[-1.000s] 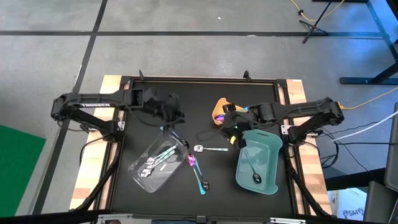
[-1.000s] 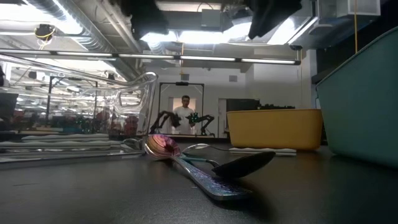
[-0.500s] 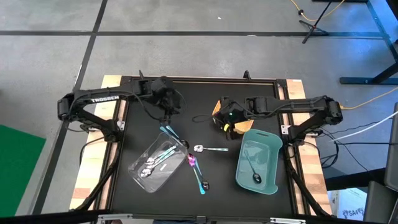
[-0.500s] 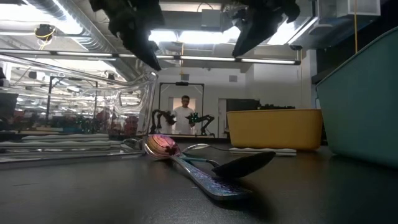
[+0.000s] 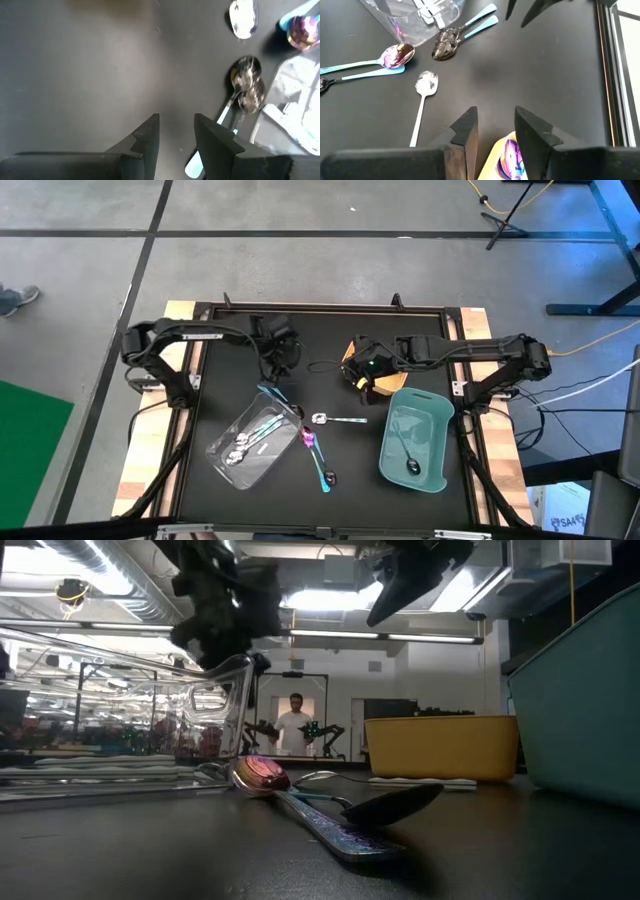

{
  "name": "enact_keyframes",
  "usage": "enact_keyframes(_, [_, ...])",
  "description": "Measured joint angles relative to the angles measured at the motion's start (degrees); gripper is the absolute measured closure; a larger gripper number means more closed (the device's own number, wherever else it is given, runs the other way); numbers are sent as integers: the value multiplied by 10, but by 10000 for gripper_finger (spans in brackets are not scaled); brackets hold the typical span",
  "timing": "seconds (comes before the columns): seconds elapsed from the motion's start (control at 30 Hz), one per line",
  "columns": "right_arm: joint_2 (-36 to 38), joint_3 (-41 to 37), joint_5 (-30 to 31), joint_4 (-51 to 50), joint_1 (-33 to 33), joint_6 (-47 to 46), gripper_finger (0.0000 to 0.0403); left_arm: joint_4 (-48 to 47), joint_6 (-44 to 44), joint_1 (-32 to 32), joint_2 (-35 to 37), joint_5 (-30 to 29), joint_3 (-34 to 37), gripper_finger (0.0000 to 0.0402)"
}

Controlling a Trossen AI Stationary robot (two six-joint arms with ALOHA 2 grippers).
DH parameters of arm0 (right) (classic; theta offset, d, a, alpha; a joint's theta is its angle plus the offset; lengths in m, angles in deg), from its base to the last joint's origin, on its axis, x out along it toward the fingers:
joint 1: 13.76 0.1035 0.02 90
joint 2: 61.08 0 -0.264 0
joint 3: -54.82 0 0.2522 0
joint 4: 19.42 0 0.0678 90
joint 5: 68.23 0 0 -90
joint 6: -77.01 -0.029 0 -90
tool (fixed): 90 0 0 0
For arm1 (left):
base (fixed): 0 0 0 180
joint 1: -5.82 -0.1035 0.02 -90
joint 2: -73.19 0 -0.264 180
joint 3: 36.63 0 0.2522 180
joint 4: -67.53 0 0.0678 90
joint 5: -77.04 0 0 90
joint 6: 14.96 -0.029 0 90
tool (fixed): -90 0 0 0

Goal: Sort silverware by color (type)
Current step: Put the blue spoon into the blue bin

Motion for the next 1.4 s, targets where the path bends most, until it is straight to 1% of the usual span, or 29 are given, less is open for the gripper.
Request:
enact_keyframes(0.17, [0, 0, 0, -1, 0, -3, 288, -2, -24, 11, -42, 0, 0, 285])
enact_keyframes(0.33, [0, 0, 0, -1, 0, -27, 288, -8, -51, 30, -70, 2, 0, 285])
enact_keyframes(0.53, [0, 0, 0, -2, 0, -28, 288, -15, -92, 37, -79, 53, 0, 285])
enact_keyframes(0.67, [0, 0, 0, -2, 0, -28, 288, -20, -123, 32, -79, 63, 0, 285])
enact_keyframes(0.83, [0, 0, 0, -2, 0, -27, 288, -57, -203, 29, -79, 46, 0, 285])
enact_keyframes(0.93, [0, 0, 0, -1, 0, -27, 288, -70, -229, 29, -79, 30, 0, 285])
enact_keyframes(1.07, [0, 0, 0, -1, 0, -27, 288, -72, -251, 29, -79, 6, 0, 285])
enact_keyframes(1.4, [0, 0, 0, -1, 0, -27, 288, -89, -254, 7, -79, -1, 0, 285])
